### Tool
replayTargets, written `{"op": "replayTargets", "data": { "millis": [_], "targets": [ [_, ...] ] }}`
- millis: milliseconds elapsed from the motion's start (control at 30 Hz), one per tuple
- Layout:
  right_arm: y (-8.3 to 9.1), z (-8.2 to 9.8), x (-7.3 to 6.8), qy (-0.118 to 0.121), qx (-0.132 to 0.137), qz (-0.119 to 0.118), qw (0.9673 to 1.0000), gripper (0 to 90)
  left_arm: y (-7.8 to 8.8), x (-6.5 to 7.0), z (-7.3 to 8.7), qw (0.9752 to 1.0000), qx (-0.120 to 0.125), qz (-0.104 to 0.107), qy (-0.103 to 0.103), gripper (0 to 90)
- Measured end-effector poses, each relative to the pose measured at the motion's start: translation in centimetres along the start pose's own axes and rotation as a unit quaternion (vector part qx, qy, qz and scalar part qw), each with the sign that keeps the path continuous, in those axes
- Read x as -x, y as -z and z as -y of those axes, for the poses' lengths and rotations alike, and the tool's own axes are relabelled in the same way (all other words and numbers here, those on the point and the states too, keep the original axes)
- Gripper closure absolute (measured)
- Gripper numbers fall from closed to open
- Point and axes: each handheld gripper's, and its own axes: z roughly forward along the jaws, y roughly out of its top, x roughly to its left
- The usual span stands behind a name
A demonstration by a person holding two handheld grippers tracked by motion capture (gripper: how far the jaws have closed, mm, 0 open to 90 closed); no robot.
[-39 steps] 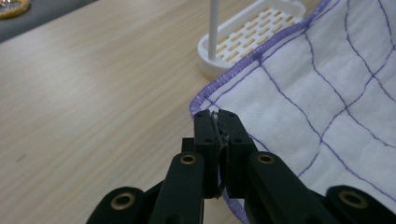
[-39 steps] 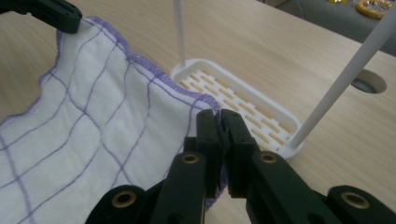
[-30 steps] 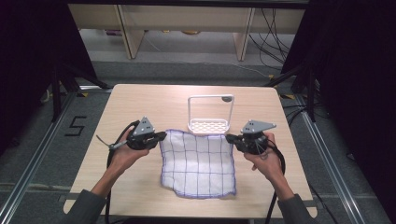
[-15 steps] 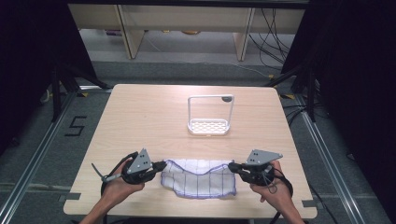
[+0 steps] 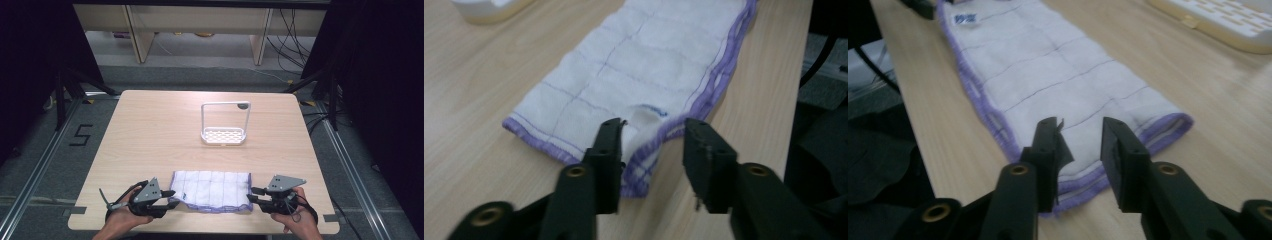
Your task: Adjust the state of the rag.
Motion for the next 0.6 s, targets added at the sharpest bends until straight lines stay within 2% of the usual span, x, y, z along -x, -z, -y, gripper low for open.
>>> {"op": "replayTargets", "data": {
  "millis": [33, 67, 100, 167, 200, 233, 267, 300, 333, 367, 400, 500, 533, 600],
  "targets": [
    [0.0, 0.0, 0.0, 0.0, 0.0, 0.0, 1.0, 64.4, 0.0, 0.0, 0.0, 1.0, 0.0, 0.0, 0.0, 49.8],
    [0.1, -0.1, 0.2, -0.005, 0.002, 0.006, 1.0, 62.5, 0.3, -0.2, -0.3, 0.9998, 0.014, -0.002, 0.012, 49.8],
    [0.1, -0.2, 0.4, -0.009, 0.006, 0.016, 0.9998, 58.3, 0.6, -0.6, -0.7, 0.9997, 0.02, -0.001, 0.014, 48.0],
    [-0.3, -0.6, 1.4, -0.032, 0.01, 0.047, 0.9983, 53.4, 0.9, -1.8, -1.6, 0.9993, 0.023, -0.022, 0.022, 43.4],
    [-0.4, -0.7, 1.6, -0.035, 0.007, 0.047, 0.9983, 51.5, 0.9, -2.8, -2.3, 0.9985, 0.016, -0.04, 0.033, 42.8],
    [-0.4, -0.7, 1.6, -0.035, 0.007, 0.047, 0.9983, 51.5, 0.9, -2.8, -2.3, 0.9985, 0.016, -0.04, 0.033, 42.7],
    [-0.9, -1.1, 2.2, -0.049, 0.007, 0.069, 0.9964, 47.1, 0.4, -4.1, -2.9, 0.9975, 0.006, -0.051, 0.049, 42.9],
    [-1.1, -1.2, 2.4, -0.068, -0.001, 0.074, 0.9949, 46.4, -0.1, -4.6, -3.2, 0.997, -0.011, -0.057, 0.051, 42.8],
    [-1.1, -1.2, 2.4, -0.068, -0.001, 0.074, 0.9949, 46.4, -0.1, -4.6, -3.2, 0.997, -0.011, -0.057, 0.051, 42.5],
    [-1.8, -1.4, 3.1, -0.072, -0.006, 0.075, 0.9946, 45.3, -1.2, -5.5, -3.5, 0.9964, -0.033, -0.057, 0.053, 42.5],
    [-2.0, -1.5, 3.3, -0.075, -0.012, 0.079, 0.994, 44.8, -1.2, -5.5, -3.5, 0.9964, -0.033, -0.057, 0.053, 42.3],
    [-2.6, -1.6, 3.7, -0.082, -0.018, 0.082, 0.993, 43.5, -3.0, -6.7, -3.6, 0.9945, -0.054, -0.054, 0.073, 41.4],
    [-3.1, -1.8, 4.0, -0.08, -0.028, 0.085, 0.9928, 42.8, -4.0, -7.3, -3.6, 0.9931, -0.069, -0.049, 0.081, 41.3],
    [-3.5, -1.9, 4.2, -0.088, -0.035, 0.088, 0.9916, 42.5, -4.8, -7.7, -3.5, 0.9926, -0.08, -0.044, 0.079, 40.7]
  ]
}}
